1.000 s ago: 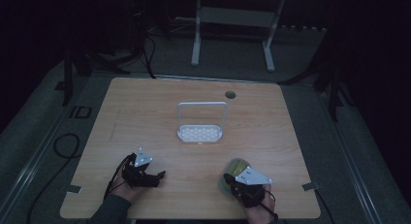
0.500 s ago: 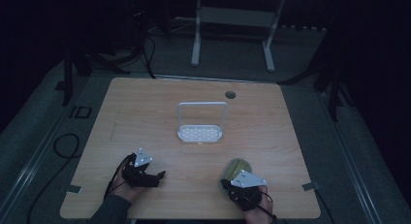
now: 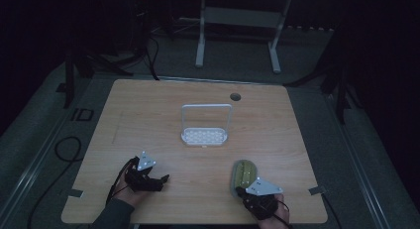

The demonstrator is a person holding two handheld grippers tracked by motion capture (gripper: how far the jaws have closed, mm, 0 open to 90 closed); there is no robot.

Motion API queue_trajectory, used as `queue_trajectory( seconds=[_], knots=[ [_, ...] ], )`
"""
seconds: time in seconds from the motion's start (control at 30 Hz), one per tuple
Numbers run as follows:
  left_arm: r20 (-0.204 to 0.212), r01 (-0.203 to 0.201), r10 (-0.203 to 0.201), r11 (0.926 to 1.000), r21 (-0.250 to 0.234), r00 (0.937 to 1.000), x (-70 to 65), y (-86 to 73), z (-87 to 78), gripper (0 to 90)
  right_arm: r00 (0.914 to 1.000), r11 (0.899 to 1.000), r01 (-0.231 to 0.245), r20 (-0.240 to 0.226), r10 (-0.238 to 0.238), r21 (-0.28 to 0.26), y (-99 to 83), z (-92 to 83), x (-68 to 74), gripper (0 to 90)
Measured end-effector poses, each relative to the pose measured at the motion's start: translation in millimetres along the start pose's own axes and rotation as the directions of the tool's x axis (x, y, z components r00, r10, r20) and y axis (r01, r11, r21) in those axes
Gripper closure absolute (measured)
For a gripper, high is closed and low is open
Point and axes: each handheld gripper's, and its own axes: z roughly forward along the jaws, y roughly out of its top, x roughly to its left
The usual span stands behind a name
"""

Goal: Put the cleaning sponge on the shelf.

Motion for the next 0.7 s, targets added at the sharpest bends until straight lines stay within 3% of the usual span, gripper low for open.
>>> queue_trajectory(
  seconds=[0.53, 0.7],
  knots=[
    [-0.001, 0.001, -0.001, 1.0000, 0.000, 1.0000, -0.2, 0.0, 0.0, 12.8, 0.9921, 0.996, -0.082, 0.097, 0.080, 0.018, -14.9, -23.9, -36.4, 89.1],
    [-0.001, 0.002, -0.002, 1.0000, 0.000, 1.0000, -0.2, 0.0, 0.1, 12.8, 0.9934, 0.997, -0.076, 0.085, 0.077, -0.007, -9.7, -27.3, -33.2, 89.1]
  ],
)
